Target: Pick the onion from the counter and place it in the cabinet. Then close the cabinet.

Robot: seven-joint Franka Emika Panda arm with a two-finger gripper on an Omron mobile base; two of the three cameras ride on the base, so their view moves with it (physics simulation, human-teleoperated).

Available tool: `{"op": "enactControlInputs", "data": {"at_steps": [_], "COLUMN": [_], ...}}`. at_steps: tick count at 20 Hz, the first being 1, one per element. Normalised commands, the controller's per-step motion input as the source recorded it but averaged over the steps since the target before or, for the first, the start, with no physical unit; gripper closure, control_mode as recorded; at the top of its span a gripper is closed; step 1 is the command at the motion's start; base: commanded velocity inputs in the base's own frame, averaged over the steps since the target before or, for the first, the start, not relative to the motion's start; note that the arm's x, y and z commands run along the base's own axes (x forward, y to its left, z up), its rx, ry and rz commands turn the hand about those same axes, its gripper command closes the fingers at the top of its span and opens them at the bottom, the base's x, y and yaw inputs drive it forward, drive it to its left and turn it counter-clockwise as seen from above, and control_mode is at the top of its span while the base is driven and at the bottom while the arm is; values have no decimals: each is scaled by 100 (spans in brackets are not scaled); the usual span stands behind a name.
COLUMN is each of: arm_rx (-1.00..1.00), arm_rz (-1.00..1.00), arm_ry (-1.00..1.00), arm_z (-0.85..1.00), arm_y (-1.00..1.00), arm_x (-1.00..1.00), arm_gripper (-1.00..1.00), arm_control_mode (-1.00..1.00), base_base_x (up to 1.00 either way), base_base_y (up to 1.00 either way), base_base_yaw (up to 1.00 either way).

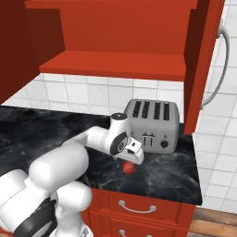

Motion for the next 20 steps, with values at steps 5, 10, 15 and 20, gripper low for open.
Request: {"op": "enactControlInputs", "data": {"at_steps": [5, 10, 15, 20], "arm_rx": [0, 0, 0, 1], "arm_rz": [0, 0, 0, 0], "arm_ry": [0, 0, 0, 0], "arm_z": [-38, -39, -33, -29], "arm_y": [-2, -3, -5, -8], "arm_x": [0, 9, 17, 15], "arm_gripper": [-100, -100, -100, -100], "arm_control_mode": [-100, -100, -100, -100], "base_base_x": [0, 0, 0, 0], "base_base_y": [0, 0, 0, 0], "base_base_yaw": [0, 0, 0, 0]}}
